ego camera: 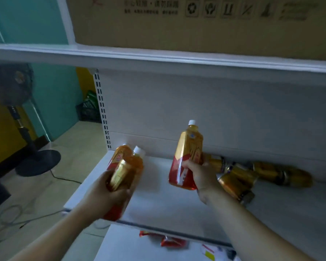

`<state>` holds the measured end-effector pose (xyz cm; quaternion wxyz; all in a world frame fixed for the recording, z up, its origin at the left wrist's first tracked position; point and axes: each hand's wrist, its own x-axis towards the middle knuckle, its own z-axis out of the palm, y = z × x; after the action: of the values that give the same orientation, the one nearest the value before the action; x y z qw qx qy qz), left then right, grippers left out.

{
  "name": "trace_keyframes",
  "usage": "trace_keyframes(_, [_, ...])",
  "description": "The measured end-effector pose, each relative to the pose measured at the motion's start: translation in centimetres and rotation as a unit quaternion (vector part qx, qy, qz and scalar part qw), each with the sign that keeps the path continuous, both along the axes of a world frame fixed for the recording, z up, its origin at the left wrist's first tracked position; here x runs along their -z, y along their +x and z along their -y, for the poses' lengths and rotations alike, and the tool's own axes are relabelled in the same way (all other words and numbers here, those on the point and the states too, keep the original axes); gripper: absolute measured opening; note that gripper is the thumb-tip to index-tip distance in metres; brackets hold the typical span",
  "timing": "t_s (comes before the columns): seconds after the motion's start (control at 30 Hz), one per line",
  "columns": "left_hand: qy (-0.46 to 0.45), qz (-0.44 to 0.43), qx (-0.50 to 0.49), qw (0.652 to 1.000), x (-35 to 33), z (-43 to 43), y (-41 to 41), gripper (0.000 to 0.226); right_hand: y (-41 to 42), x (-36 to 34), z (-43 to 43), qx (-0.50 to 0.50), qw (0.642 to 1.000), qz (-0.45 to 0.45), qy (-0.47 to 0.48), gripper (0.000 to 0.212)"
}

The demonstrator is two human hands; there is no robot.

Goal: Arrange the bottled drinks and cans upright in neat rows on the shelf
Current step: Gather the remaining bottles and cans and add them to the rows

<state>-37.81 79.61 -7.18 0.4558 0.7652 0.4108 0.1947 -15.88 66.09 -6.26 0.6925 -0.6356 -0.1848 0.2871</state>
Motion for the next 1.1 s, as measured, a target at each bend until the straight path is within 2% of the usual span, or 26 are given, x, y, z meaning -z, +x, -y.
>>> trace_keyframes(0.13, [-0.099, 0.121, 0.026, 0.987, -0.6, 6.9, 4.4, 0.019, 1.4, -0.3, 7.6, -0.006, 0.990, -0.117, 0.081, 0.037])
trace_keyframes(0.2, [-0.136, 0.162, 0.036, 0.977, -0.9, 11.1, 7.6, 0.016, 2.4, -0.7, 12.0, 0.011, 0.985, -0.138, 0.107, 0.056])
trace_keyframes(0.23, [-0.160, 0.178, 0.045, 0.970, -1.1, 13.4, 9.3, 0.016, 3.1, -1.0, 14.4, 0.024, 0.984, -0.134, 0.114, 0.065])
trace_keyframes(0.27, [-0.186, 0.190, 0.060, 0.962, -1.4, 15.8, 11.1, 0.016, 3.9, -1.2, 17.1, 0.043, 0.985, -0.116, 0.116, 0.063])
trace_keyframes(0.37, [-0.242, 0.206, 0.121, 0.940, -2.5, 23.0, 16.7, 0.023, 6.4, -2.1, 25.8, 0.106, 0.988, -0.047, 0.099, 0.037])
trace_keyframes(0.47, [-0.255, 0.198, 0.203, 0.924, -3.5, 30.5, 21.6, 0.028, 8.8, -2.6, 34.6, 0.178, 0.981, 0.019, 0.074, 0.031])
trace_keyframes(0.73, [-0.227, 0.162, 0.428, 0.860, -5.8, 49.3, 32.0, 0.035, 11.5, -4.4, 54.2, 0.377, 0.919, 0.115, 0.025, 0.057])
trace_keyframes(0.87, [-0.212, 0.130, 0.509, 0.824, -6.3, 56.7, 36.6, 0.049, 12.5, -4.3, 61.4, 0.474, 0.872, 0.121, 0.011, 0.046])
trace_keyframes(1.0, [-0.199, 0.116, 0.567, 0.791, -6.2, 62.4, 41.2, 0.061, 14.8, -4.0, 66.7, 0.531, 0.836, 0.135, -0.041, 0.056])
trace_keyframes(1.1, [-0.184, 0.116, 0.591, 0.776, -6.4, 65.3, 45.0, 0.059, 17.7, -4.2, 69.1, 0.552, 0.818, 0.148, -0.067, 0.057])
